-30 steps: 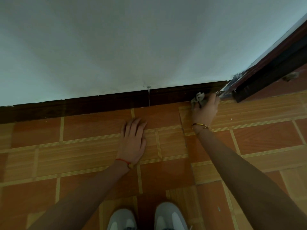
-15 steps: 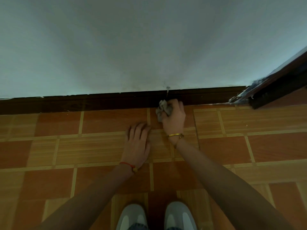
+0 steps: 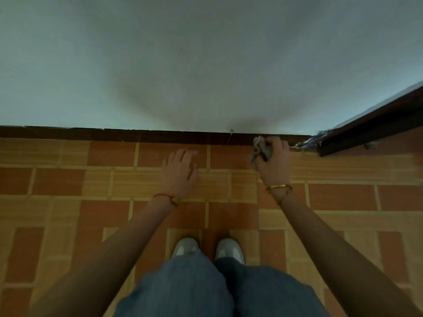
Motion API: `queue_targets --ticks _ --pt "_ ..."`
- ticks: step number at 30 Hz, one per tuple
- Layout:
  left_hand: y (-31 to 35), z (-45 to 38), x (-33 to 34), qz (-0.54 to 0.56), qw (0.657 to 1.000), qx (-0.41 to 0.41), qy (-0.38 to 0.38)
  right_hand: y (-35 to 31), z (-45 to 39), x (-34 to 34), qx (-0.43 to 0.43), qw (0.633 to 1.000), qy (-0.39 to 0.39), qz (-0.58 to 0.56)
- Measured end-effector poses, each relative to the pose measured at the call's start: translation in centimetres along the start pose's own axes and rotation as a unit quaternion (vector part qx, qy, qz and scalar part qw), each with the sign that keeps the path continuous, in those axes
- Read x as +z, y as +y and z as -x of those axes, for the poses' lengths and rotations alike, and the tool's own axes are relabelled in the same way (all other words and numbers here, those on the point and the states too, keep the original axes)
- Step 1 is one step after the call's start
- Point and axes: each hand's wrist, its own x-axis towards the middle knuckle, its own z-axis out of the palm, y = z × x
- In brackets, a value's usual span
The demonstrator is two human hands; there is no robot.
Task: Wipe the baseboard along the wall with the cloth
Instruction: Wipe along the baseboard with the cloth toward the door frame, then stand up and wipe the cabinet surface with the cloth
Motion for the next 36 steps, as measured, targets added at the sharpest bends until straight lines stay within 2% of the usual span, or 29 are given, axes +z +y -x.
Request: queue_targets --ticks 5,8,14,20,26,30,36 --pt "5.5 4.7 -13.0 0.013 0.999 0.023 0.021 -8.1 2.0 -11.4 0.015 0.999 -0.029 -0.013" --pt "9.0 8.0 -22.0 0.027 0.999 0.018 0.029 -13.9 3.4 -18.6 -0.013 0.999 -0.043 -0.02" --pt "15.5 15.9 -39.9 0.055 0.994 -0.009 0.097 -26.4 6.3 -33.3 -0.075 0.994 -0.062 -0.051" --pt "21.5 23.8 -53.7 0.043 0.988 -0.048 0.141 -36.4 9.5 -44.5 -0.135 0.981 -0.093 -0.098" --pt "25.4 30.8 -60.2 0.067 0.978 -0.098 0.17 -42.6 11.4 -51.0 -0.197 0.969 -0.106 -0.103" --pt "28.1 34.9 -61.7 0.085 0.962 -0.149 0.213 -45.2 11.6 -53.6 -0.26 0.952 -0.135 -0.093" --pt "32.3 41.1 -61.6 0.082 0.919 -0.245 0.297 -47.6 13.2 -55.7 -0.342 0.91 -0.206 -0.117"
